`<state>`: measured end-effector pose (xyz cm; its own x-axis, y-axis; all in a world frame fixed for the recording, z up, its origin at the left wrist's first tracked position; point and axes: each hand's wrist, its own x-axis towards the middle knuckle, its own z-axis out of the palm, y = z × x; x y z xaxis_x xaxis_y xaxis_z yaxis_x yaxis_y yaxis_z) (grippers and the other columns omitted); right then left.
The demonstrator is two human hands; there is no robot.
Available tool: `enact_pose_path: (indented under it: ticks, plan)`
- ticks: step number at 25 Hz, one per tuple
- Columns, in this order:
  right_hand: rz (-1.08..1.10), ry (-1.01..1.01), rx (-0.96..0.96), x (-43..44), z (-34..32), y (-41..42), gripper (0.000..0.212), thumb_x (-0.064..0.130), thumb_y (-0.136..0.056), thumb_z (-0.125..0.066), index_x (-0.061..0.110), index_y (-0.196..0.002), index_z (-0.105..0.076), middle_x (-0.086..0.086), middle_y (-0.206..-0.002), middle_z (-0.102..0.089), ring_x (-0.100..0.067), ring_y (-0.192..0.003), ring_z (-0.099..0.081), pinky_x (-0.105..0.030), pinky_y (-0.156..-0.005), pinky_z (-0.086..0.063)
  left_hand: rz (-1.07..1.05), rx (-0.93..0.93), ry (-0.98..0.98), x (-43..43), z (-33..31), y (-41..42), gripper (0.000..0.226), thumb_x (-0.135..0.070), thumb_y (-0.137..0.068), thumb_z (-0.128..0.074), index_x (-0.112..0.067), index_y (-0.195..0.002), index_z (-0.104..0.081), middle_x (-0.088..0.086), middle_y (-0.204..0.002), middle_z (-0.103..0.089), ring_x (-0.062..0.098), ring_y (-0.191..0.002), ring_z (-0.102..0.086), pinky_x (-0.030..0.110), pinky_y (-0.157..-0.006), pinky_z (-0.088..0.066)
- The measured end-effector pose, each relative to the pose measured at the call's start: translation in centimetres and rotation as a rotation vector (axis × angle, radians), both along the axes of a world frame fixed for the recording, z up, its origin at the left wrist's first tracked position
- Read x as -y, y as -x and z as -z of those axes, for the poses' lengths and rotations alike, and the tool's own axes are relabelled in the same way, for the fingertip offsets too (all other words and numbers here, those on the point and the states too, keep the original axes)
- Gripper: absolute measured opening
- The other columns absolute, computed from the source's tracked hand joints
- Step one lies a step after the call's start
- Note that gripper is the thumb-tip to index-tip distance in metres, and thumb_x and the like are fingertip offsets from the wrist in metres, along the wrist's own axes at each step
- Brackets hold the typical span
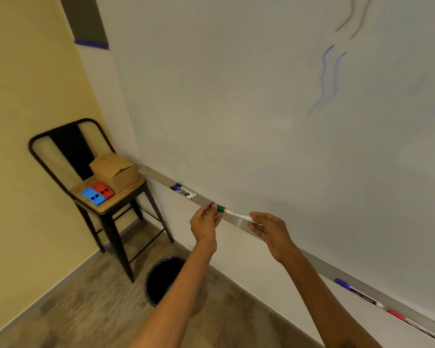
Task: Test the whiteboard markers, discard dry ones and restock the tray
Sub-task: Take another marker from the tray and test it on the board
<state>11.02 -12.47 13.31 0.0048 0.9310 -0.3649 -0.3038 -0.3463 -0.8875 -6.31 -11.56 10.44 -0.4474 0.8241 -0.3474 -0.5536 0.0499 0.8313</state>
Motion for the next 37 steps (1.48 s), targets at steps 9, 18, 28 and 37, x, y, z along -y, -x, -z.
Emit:
enact_pose_path:
  ticks: [9, 18, 28, 37]
  plan:
    - [-0.146, 0.297, 0.165, -4.8, 11.0, 17.0, 0.014, -0.001, -0.087, -0.068, -0.004, -0.101, -0.070, -0.022, -0.110, -0.067, -0.033, -0.103, -0.068, -0.030, -0.083, -0.060, 0.016, -0.052, 0.385, -1.9, 10.9, 17.6, 0.021, 0.001, -0.093, -0.063, 0.006, -0.113, -0.066, 0.015, -0.091, -0.070, 0.020, -0.073, -0.067, 0.027, -0.067, -0.061]
    - [-0.360, 0.358, 0.342, -8.3, 17.4, 27.5, 0.033, 0.013, -0.089, -0.066, 0.013, -0.121, -0.063, -0.013, -0.125, -0.060, -0.024, -0.107, -0.062, -0.029, -0.082, -0.056, -0.041, -0.018, 0.561, -3.1, 15.6, 28.4, 0.028, -0.002, -0.094, -0.063, 0.006, -0.122, -0.061, 0.018, -0.095, -0.068, 0.025, -0.079, -0.068, 0.041, -0.088, -0.058]
    - [-0.353, 0.266, 0.392, -8.7, 16.6, 24.9, 0.025, 0.018, -0.093, -0.063, 0.019, -0.117, -0.065, -0.005, -0.122, -0.065, -0.019, -0.109, -0.062, -0.030, -0.096, -0.053, 0.168, -0.133, 0.584, -4.8, 16.6, 26.0, 0.022, -0.011, -0.098, -0.058, -0.002, -0.117, -0.066, 0.014, -0.113, -0.068, 0.027, -0.101, -0.065, 0.040, -0.096, -0.053]
    - [-0.111, 0.139, 0.458, -7.3, 13.8, 11.6, 0.030, 0.020, -0.097, -0.060, 0.012, -0.124, -0.065, -0.001, -0.122, -0.064, -0.019, -0.110, -0.062, -0.034, -0.099, -0.053, 0.536, -0.361, 0.382, -8.4, 14.3, 10.5, 0.019, -0.019, -0.096, -0.062, -0.013, -0.112, -0.072, 0.001, -0.110, -0.072, 0.021, -0.100, -0.069, 0.033, -0.090, -0.055]
